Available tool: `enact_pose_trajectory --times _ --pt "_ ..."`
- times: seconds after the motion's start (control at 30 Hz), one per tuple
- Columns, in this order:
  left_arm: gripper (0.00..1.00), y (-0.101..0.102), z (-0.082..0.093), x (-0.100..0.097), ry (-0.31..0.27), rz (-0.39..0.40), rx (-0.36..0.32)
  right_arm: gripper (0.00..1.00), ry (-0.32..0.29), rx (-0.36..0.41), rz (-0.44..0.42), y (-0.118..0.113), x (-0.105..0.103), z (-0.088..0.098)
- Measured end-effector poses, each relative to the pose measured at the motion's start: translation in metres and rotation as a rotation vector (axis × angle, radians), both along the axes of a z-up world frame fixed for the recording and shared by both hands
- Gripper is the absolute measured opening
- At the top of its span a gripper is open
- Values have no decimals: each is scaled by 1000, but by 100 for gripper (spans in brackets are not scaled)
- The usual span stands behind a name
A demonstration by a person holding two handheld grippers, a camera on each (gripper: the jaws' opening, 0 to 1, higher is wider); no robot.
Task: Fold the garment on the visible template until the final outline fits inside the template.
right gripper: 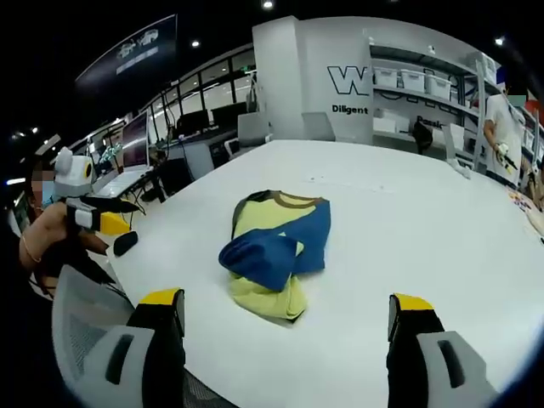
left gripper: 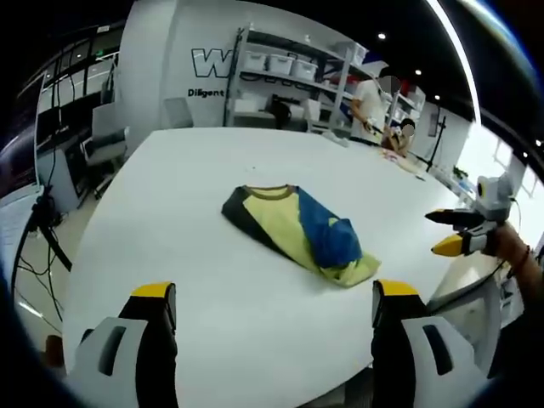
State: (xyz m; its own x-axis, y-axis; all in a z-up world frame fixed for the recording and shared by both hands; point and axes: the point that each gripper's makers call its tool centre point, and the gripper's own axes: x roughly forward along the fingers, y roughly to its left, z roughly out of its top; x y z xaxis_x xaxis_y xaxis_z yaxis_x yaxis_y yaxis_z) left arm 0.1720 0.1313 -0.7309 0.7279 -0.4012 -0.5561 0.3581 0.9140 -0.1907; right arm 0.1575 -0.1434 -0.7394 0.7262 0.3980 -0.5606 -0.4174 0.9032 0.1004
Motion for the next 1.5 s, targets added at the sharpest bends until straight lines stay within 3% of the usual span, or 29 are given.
enact_pose_trajectory --times 1.5 --pt "88 5 2 1 2 7 6 99 1 8 21 10 3 1"
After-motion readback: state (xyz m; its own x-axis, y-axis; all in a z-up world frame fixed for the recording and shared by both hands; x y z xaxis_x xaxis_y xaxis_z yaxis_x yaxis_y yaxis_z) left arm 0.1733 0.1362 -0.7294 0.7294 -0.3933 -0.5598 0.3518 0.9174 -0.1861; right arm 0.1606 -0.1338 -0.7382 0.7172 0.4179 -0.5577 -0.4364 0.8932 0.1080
